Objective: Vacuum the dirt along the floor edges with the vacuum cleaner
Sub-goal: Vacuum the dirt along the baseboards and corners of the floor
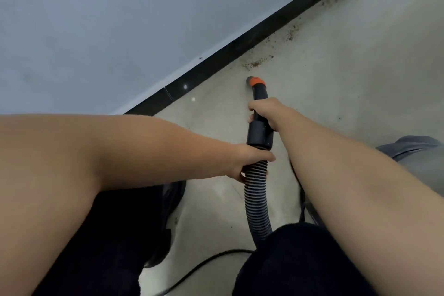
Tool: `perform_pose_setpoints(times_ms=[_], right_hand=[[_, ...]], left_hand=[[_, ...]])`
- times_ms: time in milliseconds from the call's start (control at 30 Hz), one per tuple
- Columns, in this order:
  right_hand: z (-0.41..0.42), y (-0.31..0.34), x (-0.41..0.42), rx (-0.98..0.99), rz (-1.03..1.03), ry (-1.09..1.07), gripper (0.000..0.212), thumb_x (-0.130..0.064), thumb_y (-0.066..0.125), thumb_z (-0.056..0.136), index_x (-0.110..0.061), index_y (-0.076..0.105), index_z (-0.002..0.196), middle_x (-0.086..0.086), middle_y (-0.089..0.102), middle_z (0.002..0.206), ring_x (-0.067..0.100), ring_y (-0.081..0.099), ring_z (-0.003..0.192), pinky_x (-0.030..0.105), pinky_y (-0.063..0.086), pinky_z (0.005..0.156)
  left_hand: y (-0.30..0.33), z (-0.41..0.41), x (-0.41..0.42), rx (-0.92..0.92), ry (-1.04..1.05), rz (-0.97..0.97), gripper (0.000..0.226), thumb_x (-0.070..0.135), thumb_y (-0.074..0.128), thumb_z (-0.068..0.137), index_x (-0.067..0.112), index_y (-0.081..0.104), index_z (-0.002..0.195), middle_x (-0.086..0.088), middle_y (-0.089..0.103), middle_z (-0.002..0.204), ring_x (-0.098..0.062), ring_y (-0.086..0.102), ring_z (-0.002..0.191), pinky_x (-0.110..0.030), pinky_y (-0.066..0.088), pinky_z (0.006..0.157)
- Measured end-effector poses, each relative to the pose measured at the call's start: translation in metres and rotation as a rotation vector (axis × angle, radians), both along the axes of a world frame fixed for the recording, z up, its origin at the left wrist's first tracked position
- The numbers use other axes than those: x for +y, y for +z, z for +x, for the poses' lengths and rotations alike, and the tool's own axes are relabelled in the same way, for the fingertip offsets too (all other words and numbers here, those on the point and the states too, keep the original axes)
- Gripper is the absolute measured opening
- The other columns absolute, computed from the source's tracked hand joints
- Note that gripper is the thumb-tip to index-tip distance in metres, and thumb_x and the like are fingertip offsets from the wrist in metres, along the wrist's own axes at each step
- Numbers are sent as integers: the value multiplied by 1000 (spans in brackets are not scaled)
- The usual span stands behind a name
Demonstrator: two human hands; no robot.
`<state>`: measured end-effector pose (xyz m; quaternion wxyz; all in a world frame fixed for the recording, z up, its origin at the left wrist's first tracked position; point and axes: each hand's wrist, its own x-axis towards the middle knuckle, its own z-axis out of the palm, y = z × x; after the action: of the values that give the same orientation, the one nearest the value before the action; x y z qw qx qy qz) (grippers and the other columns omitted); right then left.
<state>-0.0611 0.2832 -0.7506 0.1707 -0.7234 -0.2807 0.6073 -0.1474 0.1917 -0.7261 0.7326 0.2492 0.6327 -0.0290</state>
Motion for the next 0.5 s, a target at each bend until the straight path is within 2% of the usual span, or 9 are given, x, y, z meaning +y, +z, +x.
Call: perform_pose_setpoints(times_ms=[100, 167, 267, 367, 500], right_hand=[[4, 1, 25, -55, 6, 23, 28, -5, 54, 86, -1, 43, 111, 11, 61, 62, 14, 57, 33, 20, 44, 34], [1, -1, 40, -81, 23, 19, 25, -6, 54, 85, -1, 44, 108, 10, 61, 55, 12, 56, 31, 20, 42, 31], [-12, -12, 47, -138, 41, 39, 27, -9, 56, 83, -3, 45, 108, 11, 63, 62, 15, 60, 38, 19, 46, 39], [-19, -31, 48, -150, 79, 44, 27, -11, 57, 83, -9, 44, 106, 11, 63, 66, 20, 62, 48, 29, 54, 55], [-21, -42, 53, -147, 115, 47, 23, -14, 57, 82, -12, 44, 101, 8, 63, 65, 16, 62, 42, 26, 51, 51]], left_hand=[[-10, 4, 24, -59, 24, 17, 18, 19, 64, 90, 10, 52, 100, -5, 61, 81, -19, 61, 74, -37, 53, 85], [-20, -1, 36, -97, 52, 75, 22, 21, 66, 87, 10, 55, 103, -6, 62, 84, -21, 62, 79, -38, 54, 85], [-37, -9, 35, -128, 164, 97, 33, 21, 70, 85, 4, 60, 111, -9, 63, 88, -21, 62, 76, -33, 54, 75], [-53, -7, 23, -152, 300, 94, 42, 20, 70, 85, -3, 61, 118, -17, 66, 93, -25, 63, 78, -34, 55, 72], [-60, -9, 30, -173, 311, 55, 40, 21, 70, 84, 0, 63, 117, -21, 68, 113, -30, 67, 95, -42, 55, 87]])
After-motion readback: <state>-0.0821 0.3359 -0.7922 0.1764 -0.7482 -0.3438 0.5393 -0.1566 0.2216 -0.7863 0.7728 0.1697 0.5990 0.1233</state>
